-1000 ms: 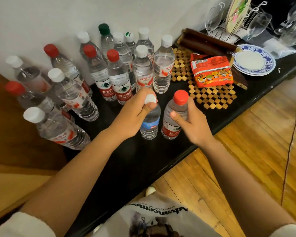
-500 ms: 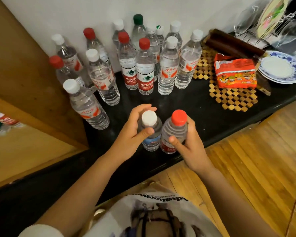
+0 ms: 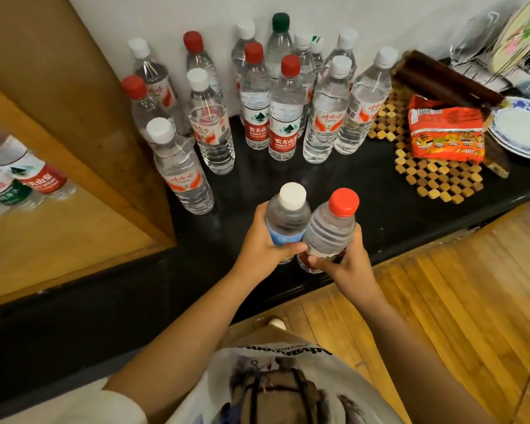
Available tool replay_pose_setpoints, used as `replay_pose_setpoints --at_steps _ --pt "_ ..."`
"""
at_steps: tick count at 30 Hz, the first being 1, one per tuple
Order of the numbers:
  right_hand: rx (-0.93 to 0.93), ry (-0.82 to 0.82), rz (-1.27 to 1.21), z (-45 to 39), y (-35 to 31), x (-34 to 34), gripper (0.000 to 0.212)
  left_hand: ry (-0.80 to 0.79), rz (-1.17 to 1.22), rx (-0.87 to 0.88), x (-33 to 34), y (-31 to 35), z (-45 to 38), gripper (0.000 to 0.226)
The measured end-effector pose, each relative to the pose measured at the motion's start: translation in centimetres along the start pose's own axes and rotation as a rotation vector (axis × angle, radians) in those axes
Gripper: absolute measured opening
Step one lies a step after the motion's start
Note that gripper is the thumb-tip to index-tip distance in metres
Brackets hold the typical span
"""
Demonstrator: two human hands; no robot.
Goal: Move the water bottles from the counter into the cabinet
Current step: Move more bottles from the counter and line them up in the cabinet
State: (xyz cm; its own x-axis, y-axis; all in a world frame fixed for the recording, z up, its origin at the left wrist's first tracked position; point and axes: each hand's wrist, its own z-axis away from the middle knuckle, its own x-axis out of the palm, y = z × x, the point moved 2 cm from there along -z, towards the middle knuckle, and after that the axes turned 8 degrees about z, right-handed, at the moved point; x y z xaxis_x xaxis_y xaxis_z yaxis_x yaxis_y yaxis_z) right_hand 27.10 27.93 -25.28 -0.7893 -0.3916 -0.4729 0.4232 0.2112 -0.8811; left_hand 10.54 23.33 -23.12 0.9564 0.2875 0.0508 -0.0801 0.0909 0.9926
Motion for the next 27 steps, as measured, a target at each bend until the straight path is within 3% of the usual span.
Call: replay_pose_setpoints --at_steps 6,14,27 --pt "-0.016 -0.131 0.024 1.0 -2.5 3.7 0.079 0.063 0.004 -0.057 -5.0 -0.1 3.3 0.077" --pt "-0.134 -0.326 0.011 1.7 -10.1 13.5 0.08 0.183 0.065 -0.085 -17.1 2.0 9.9 0.077" --pt "-0.259 -0.386 -0.063 -0.1 -23.1 34.5 0.083 0.497 0.047 0.074 -40.1 4.8 16.2 0.08"
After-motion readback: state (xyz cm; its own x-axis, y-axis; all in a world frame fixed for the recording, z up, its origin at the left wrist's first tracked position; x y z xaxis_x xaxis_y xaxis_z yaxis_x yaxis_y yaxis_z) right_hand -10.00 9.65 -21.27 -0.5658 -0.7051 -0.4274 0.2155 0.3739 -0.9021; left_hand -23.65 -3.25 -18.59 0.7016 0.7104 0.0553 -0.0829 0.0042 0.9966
